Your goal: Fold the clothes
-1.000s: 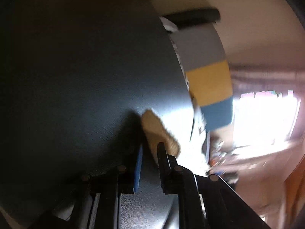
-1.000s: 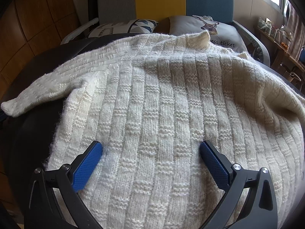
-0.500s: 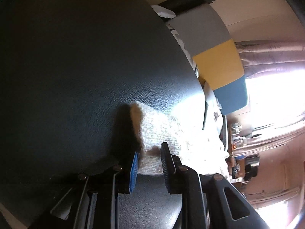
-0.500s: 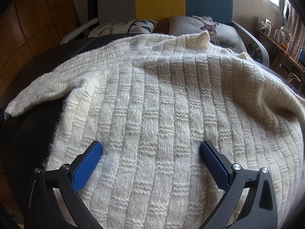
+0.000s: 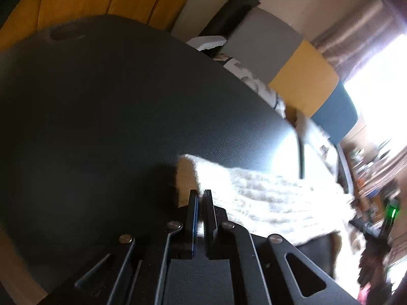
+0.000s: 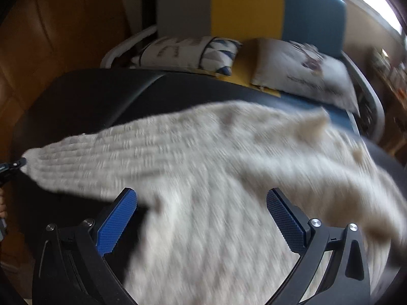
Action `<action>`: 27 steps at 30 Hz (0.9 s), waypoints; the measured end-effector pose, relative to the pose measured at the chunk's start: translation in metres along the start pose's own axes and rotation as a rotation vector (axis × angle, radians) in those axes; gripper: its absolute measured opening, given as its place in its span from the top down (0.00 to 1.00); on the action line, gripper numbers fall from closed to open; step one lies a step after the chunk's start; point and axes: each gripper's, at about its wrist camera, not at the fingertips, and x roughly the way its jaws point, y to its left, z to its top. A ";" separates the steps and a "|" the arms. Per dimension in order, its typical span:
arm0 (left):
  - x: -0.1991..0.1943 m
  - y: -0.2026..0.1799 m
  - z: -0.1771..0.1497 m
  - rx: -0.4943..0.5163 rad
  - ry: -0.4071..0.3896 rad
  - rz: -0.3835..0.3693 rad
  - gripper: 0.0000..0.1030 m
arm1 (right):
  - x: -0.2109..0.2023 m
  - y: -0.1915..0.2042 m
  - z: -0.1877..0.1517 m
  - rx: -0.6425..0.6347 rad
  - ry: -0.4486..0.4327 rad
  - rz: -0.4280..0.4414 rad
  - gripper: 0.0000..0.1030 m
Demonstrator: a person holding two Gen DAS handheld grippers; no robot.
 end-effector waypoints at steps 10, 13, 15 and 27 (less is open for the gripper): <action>0.014 0.022 0.008 0.061 0.032 0.134 0.97 | 0.090 0.022 0.040 0.040 0.146 -0.054 0.00; 0.022 0.021 0.022 0.064 0.035 0.176 0.97 | 0.095 0.022 0.046 0.072 0.141 -0.059 0.00; 0.027 0.021 0.029 0.069 0.035 0.197 0.97 | 0.097 0.025 0.048 0.096 0.133 -0.076 0.00; -0.002 0.035 0.058 -0.018 -0.076 0.220 0.96 | 0.091 0.037 0.064 0.140 0.129 -0.016 0.00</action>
